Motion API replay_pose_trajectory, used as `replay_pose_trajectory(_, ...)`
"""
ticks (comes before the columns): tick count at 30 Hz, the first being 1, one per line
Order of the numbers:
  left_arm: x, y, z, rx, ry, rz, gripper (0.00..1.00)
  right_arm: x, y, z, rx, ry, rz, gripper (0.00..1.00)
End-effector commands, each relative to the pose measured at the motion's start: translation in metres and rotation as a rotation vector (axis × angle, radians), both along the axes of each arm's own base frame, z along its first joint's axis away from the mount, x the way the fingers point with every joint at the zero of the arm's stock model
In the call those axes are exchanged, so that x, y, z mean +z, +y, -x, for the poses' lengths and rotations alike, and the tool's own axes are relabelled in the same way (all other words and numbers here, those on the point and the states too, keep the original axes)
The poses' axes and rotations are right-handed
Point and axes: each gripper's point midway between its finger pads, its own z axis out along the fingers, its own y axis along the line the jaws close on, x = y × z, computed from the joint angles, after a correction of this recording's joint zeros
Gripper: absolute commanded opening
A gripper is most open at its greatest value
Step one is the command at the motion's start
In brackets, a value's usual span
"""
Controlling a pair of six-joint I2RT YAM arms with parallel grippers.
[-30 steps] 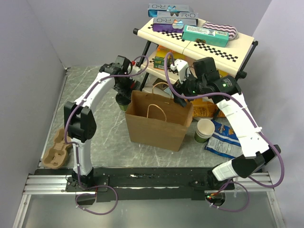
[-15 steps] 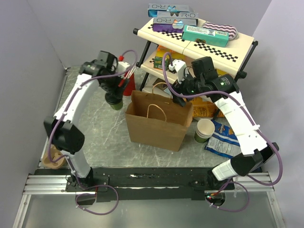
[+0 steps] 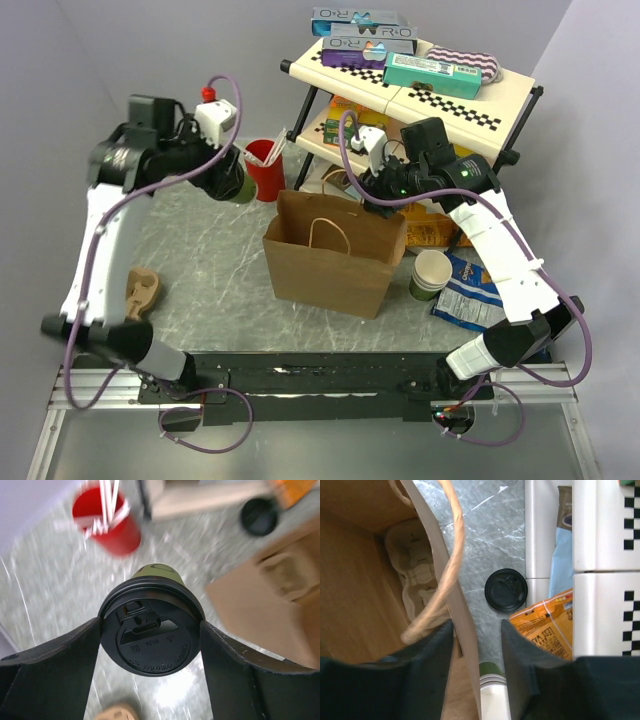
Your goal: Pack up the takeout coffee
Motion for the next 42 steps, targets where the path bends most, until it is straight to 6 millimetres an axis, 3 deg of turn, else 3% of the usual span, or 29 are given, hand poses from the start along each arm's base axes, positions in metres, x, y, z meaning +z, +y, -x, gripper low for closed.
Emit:
replay_pose_trajectory(1,0.055,-0.024,0.029,-0.180,-0.190,0.104,0.01,0.010,0.008,-0.003,0.035,-0.029,-0.032,0.42)
replay_pose_trajectory(6,0.074,-0.027,0.038,-0.211,-0.227,0.122,0.01,0.005,0.010,-0.001,0.044,-0.007,-0.039,0.14)
replay_pose_trajectory(9,0.091,-0.036,0.054,-0.296,-0.273,0.153,0.01,0.003,0.012,-0.002,0.043,-0.002,-0.043,0.00)
replay_pose_trajectory(15,0.107,-0.064,0.091,-0.512,-0.315,0.248,0.01,0.007,0.014,-0.004,0.036,-0.003,-0.057,0.00)
replay_pose_trajectory(20,0.115,-0.084,0.103,-0.609,-0.323,0.289,0.01,0.013,0.014,-0.002,0.037,-0.010,-0.072,0.00)
replay_pose_trajectory(26,0.102,-0.109,0.111,-0.699,-0.294,0.270,0.01,0.018,0.015,0.000,0.036,-0.016,-0.086,0.00)
replay_pose_trajectory(42,0.061,-0.142,0.104,-0.806,-0.235,0.171,0.01,0.047,0.023,0.020,0.073,-0.076,-0.126,0.00)
